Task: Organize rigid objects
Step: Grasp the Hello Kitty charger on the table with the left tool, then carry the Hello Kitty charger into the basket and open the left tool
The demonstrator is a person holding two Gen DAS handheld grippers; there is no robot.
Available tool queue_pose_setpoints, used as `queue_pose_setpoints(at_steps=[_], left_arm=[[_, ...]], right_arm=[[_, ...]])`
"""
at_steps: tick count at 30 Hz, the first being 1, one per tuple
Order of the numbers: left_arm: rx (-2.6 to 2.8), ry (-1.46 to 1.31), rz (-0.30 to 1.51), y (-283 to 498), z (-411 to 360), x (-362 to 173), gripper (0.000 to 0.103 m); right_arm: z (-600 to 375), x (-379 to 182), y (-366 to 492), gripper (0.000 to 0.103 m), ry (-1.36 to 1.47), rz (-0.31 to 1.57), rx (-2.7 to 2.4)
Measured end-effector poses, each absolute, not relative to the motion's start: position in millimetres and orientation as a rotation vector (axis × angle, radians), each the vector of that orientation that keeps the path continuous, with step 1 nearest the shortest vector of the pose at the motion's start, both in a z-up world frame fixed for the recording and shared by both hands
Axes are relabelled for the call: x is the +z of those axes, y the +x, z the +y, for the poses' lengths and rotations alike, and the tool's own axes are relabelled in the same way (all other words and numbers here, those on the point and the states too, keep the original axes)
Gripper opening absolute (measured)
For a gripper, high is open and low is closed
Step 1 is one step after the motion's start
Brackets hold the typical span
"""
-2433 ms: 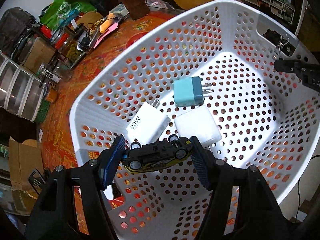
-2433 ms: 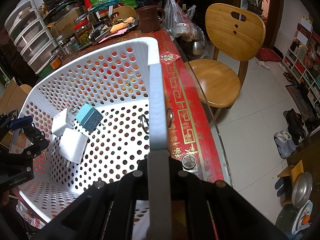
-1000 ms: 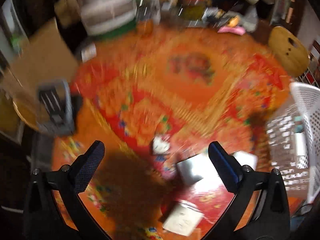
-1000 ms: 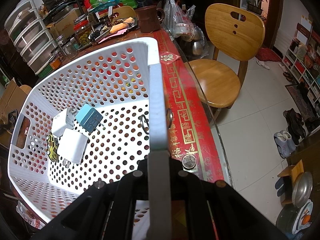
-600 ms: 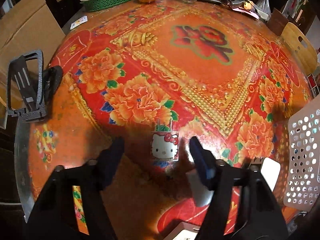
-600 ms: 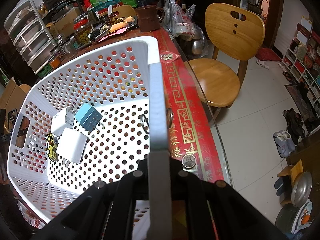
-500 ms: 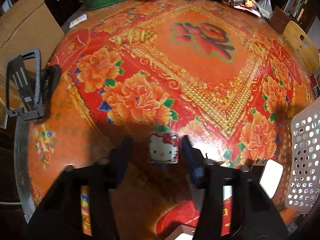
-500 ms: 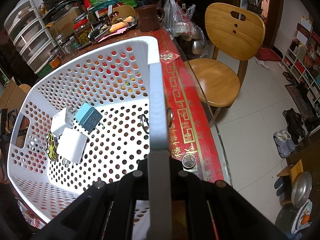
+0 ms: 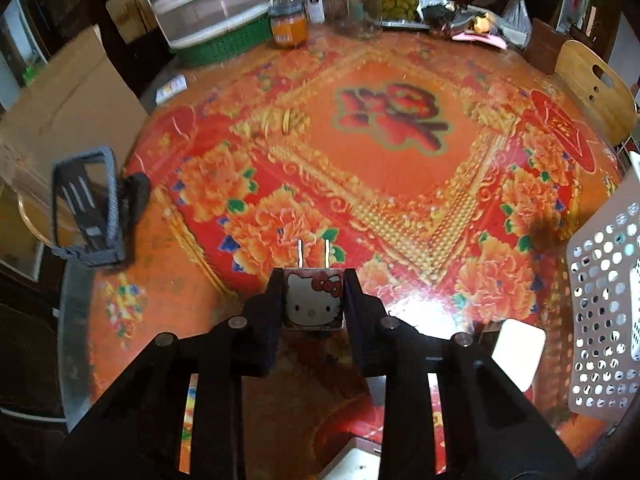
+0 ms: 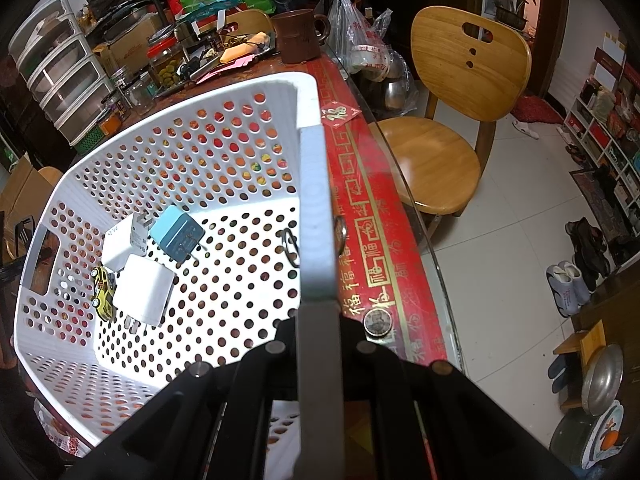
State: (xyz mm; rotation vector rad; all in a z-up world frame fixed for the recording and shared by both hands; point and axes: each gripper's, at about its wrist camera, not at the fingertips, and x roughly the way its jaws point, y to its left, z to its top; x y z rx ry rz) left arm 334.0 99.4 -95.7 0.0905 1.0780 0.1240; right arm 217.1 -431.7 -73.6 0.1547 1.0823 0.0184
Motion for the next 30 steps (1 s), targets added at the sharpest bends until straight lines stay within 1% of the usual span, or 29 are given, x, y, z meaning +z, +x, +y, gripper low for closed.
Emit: queue_pose_setpoints(at_steps=[11, 17, 21, 24, 30], left_arm=[[0.095, 0.175, 0.969, 299.4, 58.0, -40.5, 0.026], [-0.005, 0.218, 0.887, 273.8, 4.9, 5.0, 0.026], [-0.104, 0.263, 0.839, 262.1, -51.2, 32.7, 0.026], [-0.177, 0.331, 0.859, 262.2, -97.8, 28.7, 0.026], [-0.336, 0.523, 1.028, 276.1, -200.3, -28.0, 0.026]], right_arm=[[-431.4, -73.3, 217.0, 0.005, 0.154, 1.081, 0.02], [-430.9, -72.4, 217.4, 0.006, 0.156, 1.08, 0.023], [-430.8, -72.5, 217.6, 0.006, 0.157, 1.079, 0.024], [-430.6, -72.4, 217.8, 0.006, 0.158, 1.079, 0.024], [-430.8, -72.4, 217.5, 0.006, 0.158, 1.079, 0.025]])
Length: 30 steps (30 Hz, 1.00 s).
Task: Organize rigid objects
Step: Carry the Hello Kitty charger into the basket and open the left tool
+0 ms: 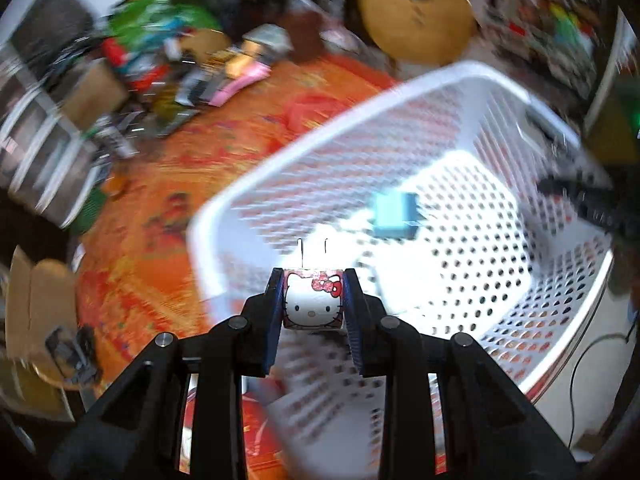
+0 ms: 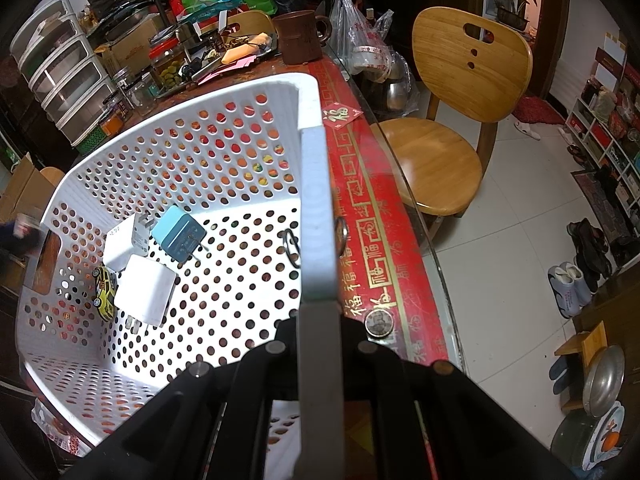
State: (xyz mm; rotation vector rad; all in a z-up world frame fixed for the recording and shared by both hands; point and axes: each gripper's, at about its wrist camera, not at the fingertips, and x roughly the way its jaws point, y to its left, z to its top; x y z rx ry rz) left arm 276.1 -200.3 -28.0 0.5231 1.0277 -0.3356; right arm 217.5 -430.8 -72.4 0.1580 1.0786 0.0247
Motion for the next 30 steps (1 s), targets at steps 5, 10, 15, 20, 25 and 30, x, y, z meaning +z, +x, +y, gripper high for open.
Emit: queue_pose_setpoints(at_steps=[5, 10, 15, 20, 25, 30], left_arm=[[-0.388, 0.596, 1.114, 283.9, -234.1, -59.8, 0.026], [-0.407, 0.608, 1.129, 285.3, -243.7, -64.3, 0.026], [-0.429, 0.617, 1.146, 278.3, -243.0, -71.9, 0.026], [-0.422, 0.629, 1.147, 277.6, -244.3, -76.7, 0.026], [-0.419, 0.635, 1.14, 277.2, -245.5, -75.4, 0.026], [-0.401, 0.628, 1.148, 282.7, -242.0, -77.8, 0.026]], right_arm=[[-431.2, -72.7, 217.5, 0.006, 0.158, 1.078, 0.026], [-431.0, -73.0, 217.0, 0.006, 0.157, 1.079, 0.028], [-430.8, -73.2, 216.1, 0.006, 0.155, 1.079, 0.03], [-431.1, -73.2, 216.5, 0.006, 0.156, 1.078, 0.03], [-431.0, -73.1, 216.5, 0.006, 0.156, 1.078, 0.03], [-431.0, -73.1, 216.5, 0.006, 0.156, 1.078, 0.03]])
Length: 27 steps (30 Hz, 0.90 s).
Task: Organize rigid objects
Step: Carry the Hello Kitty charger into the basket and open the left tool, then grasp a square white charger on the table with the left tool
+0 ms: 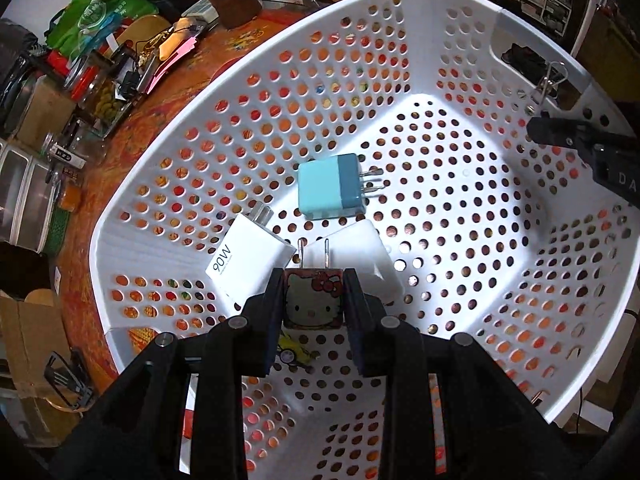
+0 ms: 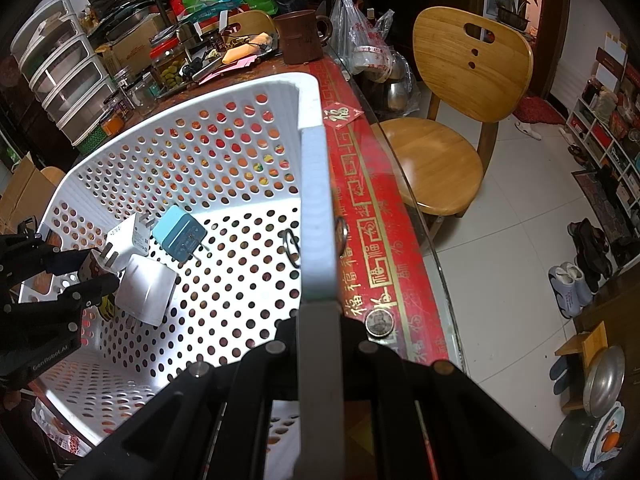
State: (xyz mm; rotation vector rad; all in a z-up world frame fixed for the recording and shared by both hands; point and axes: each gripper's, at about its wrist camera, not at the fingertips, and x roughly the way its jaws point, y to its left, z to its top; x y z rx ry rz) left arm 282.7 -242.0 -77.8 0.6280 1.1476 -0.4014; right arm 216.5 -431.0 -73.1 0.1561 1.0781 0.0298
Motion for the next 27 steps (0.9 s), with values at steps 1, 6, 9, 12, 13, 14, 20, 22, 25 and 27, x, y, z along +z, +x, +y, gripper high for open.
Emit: queue_pose_setpoints(at_steps=[1, 6, 9, 12, 13, 14, 20, 22, 25, 27], left_arm=[[-0.401, 0.628, 1.151, 284.0, -241.5, -78.9, 0.026], [-0.395, 0.629, 1.15, 285.8, -241.0, -80.1, 0.026], [-0.394, 0.632, 1.154, 286.6, -242.1, -81.2, 0.026], [-0.387, 0.636, 1.149, 287.1, -242.8, -80.9, 0.026], [-0.384, 0.639, 1.146, 287.0, -243.5, -80.5, 0.027], [-0.376, 0.647, 1.138, 286.8, -244.2, -80.0, 0.031], [-0.355, 0.68, 1.022, 276.5, -245.5, -62.9, 0.09], [-0.349, 0.675, 0.979, 271.7, -241.9, -51.4, 0.09], [-0.324, 0.646, 0.932, 266.6, -228.3, -33.0, 0.091], [-0.301, 0.62, 0.903, 264.3, -214.3, -19.5, 0.091]], right_arm=[[-431.1, -73.2, 216.4, 0.006, 0.156, 1.078, 0.03], [-431.0, -73.2, 216.5, 0.006, 0.156, 1.078, 0.03], [-431.0, -73.2, 216.4, 0.006, 0.156, 1.078, 0.03], [-430.9, -73.2, 216.4, 0.006, 0.156, 1.078, 0.03], [-431.0, -73.2, 216.4, 0.006, 0.156, 1.078, 0.03], [-431.0, -73.2, 216.4, 0.006, 0.157, 1.078, 0.03], [-430.6, -73.3, 216.8, 0.007, 0.156, 1.079, 0.031], [-430.3, -73.3, 217.0, 0.007, 0.157, 1.079, 0.032], [-430.3, -73.3, 216.9, 0.007, 0.156, 1.078, 0.031], [-430.3, -73.4, 217.0, 0.007, 0.156, 1.079, 0.031]])
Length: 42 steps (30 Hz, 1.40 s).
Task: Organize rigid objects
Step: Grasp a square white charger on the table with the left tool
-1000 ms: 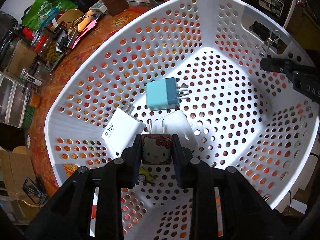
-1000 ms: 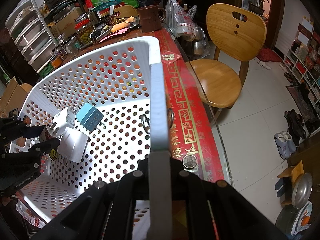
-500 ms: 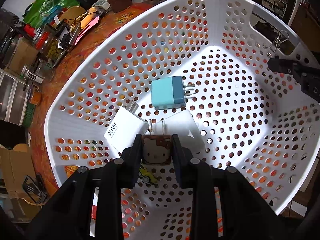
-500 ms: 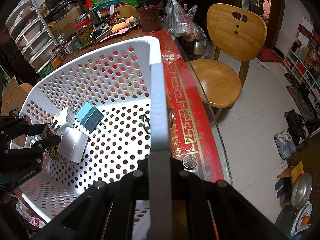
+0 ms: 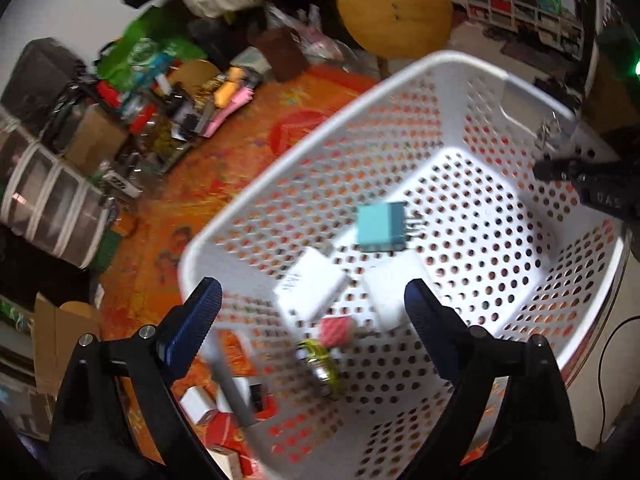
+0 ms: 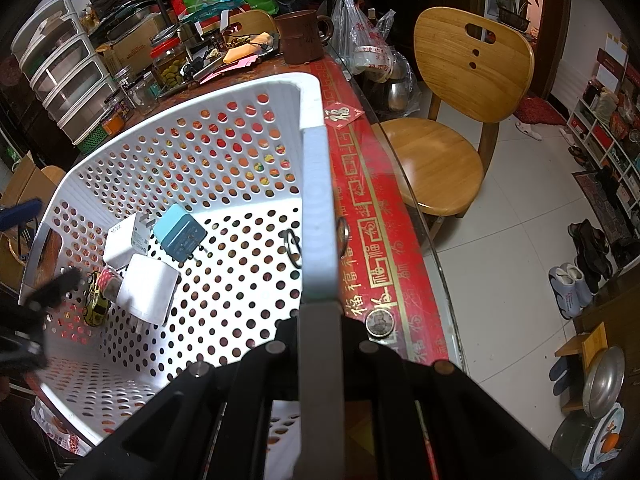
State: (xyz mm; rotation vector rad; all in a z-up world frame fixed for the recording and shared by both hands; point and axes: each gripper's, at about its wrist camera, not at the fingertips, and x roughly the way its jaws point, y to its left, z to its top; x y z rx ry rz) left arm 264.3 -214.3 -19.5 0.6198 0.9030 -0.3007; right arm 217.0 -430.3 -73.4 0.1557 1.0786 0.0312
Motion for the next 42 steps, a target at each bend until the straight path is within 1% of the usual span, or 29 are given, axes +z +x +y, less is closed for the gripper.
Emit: queue_pose_setpoints(at_steps=[4, 6, 8, 11, 13, 16, 18, 22, 28, 34, 36, 37, 40, 41, 42], left_arm=[[-0.247, 0.552, 0.851, 257.0, -174.6, 7.9, 0.093], [-0.207, 0.512, 0.819, 252.4, -145.6, 24.3, 0.1], [-0.159, 0.482, 0.786, 247.4, -118.0, 37.9, 0.102], [-0.089, 0.416, 0.788, 245.5, -66.5, 48.9, 0.102], [-0.025, 0.377, 0.812, 249.3, -31.3, 44.2, 0.102], [0.026, 0.281, 0.895, 260.9, 16.8, 16.9, 0.102], [0.029, 0.264, 0.981, 272.8, 33.8, -18.5, 0.102], [-0.044, 0.253, 1.088, 285.2, 33.5, -70.1, 0.102], [-0.124, 0.276, 1.134, 292.3, 1.0, -107.0, 0.102], [-0.135, 0.299, 1.168, 297.7, -17.0, -124.3, 0.088], [-0.143, 0.302, 1.181, 298.5, -18.3, -129.2, 0.078], [-0.146, 0.302, 1.187, 298.8, -18.4, -131.8, 0.075], [-0.157, 0.287, 1.191, 300.1, -20.1, -136.5, 0.061], [-0.162, 0.274, 1.194, 300.3, -19.6, -136.4, 0.05], [-0.16, 0.265, 1.194, 300.7, -19.0, -136.1, 0.046]], right_arm=[[-430.4, -73.3, 216.9, 0.007, 0.156, 1.078, 0.032], [-430.3, -73.3, 217.0, 0.007, 0.156, 1.078, 0.032], [-430.5, -73.3, 216.9, 0.007, 0.157, 1.078, 0.032], [-429.9, -72.8, 217.5, 0.007, 0.157, 1.077, 0.032], [-430.0, -72.8, 217.6, 0.007, 0.157, 1.076, 0.032], [-429.9, -72.9, 217.5, 0.007, 0.156, 1.077, 0.033], [-429.9, -73.0, 217.3, 0.007, 0.157, 1.076, 0.033], [-429.5, -72.8, 217.6, 0.007, 0.156, 1.076, 0.033], [-429.3, -72.8, 218.3, 0.007, 0.152, 1.078, 0.034], [-429.3, -72.9, 218.1, 0.007, 0.153, 1.078, 0.034], [-429.2, -73.4, 217.8, 0.007, 0.153, 1.077, 0.034], [-429.2, -73.4, 217.8, 0.007, 0.153, 1.078, 0.034], [-429.2, -73.4, 217.7, 0.007, 0.152, 1.078, 0.034], [-429.2, -74.0, 217.4, 0.007, 0.152, 1.078, 0.034], [-429.2, -74.1, 217.5, 0.007, 0.151, 1.078, 0.034]])
